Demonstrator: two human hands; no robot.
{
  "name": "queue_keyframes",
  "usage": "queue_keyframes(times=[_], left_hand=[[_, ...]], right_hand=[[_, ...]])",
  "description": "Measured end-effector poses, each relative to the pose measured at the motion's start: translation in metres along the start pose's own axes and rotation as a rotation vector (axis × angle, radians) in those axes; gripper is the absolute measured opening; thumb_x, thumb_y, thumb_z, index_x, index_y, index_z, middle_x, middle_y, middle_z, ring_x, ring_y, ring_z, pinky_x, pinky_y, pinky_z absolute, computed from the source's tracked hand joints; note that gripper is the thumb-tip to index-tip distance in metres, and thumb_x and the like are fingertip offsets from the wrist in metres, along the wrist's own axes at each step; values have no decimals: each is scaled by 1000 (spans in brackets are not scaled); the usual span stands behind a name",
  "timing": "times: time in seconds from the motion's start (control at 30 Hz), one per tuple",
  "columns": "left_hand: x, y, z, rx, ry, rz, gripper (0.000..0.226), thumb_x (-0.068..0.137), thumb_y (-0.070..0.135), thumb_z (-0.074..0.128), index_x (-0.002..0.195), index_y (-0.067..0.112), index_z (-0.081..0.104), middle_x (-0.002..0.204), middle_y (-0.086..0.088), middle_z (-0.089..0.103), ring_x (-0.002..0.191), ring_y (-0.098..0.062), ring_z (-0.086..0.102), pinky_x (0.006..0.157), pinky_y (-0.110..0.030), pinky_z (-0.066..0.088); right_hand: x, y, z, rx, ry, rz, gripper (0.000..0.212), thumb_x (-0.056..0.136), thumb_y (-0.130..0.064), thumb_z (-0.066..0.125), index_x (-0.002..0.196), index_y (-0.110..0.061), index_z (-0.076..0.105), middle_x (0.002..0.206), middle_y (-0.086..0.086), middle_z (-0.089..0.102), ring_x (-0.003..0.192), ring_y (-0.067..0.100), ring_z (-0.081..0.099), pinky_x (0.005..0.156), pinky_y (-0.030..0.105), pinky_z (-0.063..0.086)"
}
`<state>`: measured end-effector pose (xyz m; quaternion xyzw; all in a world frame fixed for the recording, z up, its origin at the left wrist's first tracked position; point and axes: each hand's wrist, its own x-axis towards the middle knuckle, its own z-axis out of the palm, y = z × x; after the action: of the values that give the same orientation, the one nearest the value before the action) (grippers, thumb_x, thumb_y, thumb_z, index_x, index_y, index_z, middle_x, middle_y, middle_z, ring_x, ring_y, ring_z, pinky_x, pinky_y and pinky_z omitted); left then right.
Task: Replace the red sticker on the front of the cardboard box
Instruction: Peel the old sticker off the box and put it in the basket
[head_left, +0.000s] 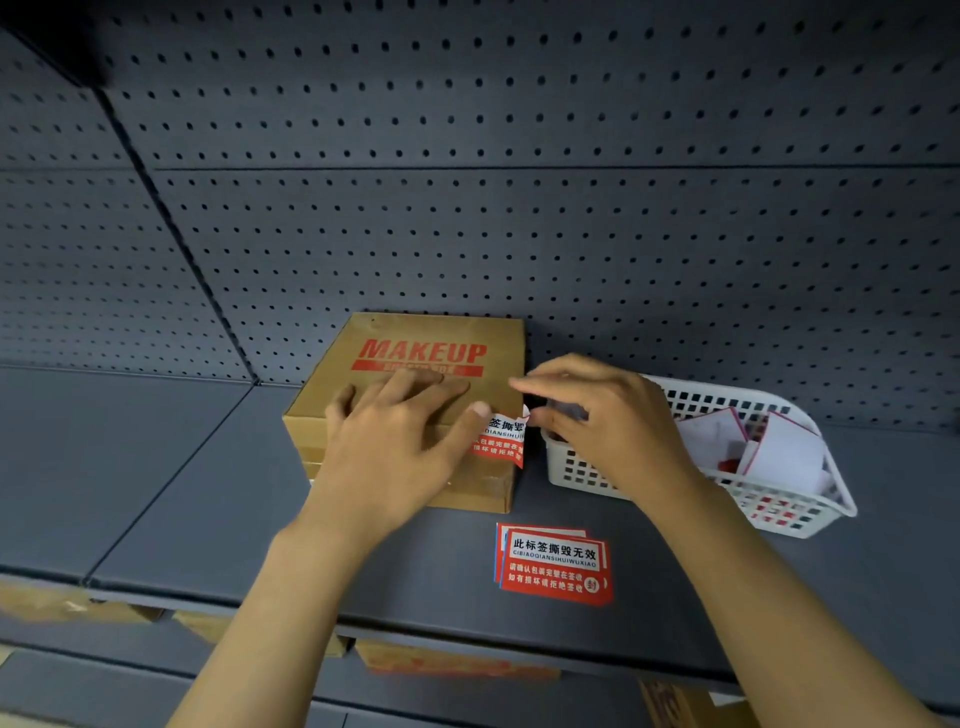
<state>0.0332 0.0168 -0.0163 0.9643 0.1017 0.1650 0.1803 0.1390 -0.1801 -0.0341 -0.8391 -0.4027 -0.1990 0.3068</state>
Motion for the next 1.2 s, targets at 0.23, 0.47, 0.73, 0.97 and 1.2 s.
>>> queue_keyframes(times=[0.23, 0.47, 0.73, 0.97, 1.2], left_hand=[[2, -3, -1, -17, -7, 17, 68, 85, 74, 17, 127, 44, 62, 125, 20, 58, 124, -13, 55, 115, -54, 25], [2, -5, -3, -11, -45, 33, 70, 85, 74, 15, 129, 44, 60, 123, 19, 58, 122, -13, 56, 114, -56, 28], [3, -3, -6, 54, -89, 51, 74, 82, 76, 14, 133, 42, 56, 125, 17, 57, 117, -17, 59, 114, -56, 28], [2, -1, -7, 79, -88, 53, 69, 85, 72, 17, 132, 41, 57, 125, 16, 58, 115, -19, 61, 111, -56, 32], [6, 0, -11, 48, -158, 23, 47, 99, 57, 28, 133, 39, 56, 127, 11, 57, 117, -22, 59, 112, -58, 31]], right_hand=[[-1, -3, -5, -121, 45, -147, 12, 83, -28, 74, 90, -26, 83, 91, -8, 78, 76, 12, 72, 57, 31, 57], [-7, -8, -18, -226, -54, -96, 8, 88, -34, 70, 86, -31, 77, 89, -13, 70, 71, 11, 65, 54, 27, 48], [-6, -12, -30, 160, -26, 276, 15, 80, -33, 76, 90, -30, 66, 87, -15, 68, 81, 5, 65, 70, 25, 53], [-9, -17, -13, 403, -277, 485, 40, 79, -33, 82, 117, -30, 70, 109, -16, 73, 99, -1, 67, 90, 22, 53], [-10, -25, -19, 328, -309, 513, 9, 86, -35, 74, 84, -27, 71, 89, -12, 73, 87, 0, 67, 78, 25, 54]])
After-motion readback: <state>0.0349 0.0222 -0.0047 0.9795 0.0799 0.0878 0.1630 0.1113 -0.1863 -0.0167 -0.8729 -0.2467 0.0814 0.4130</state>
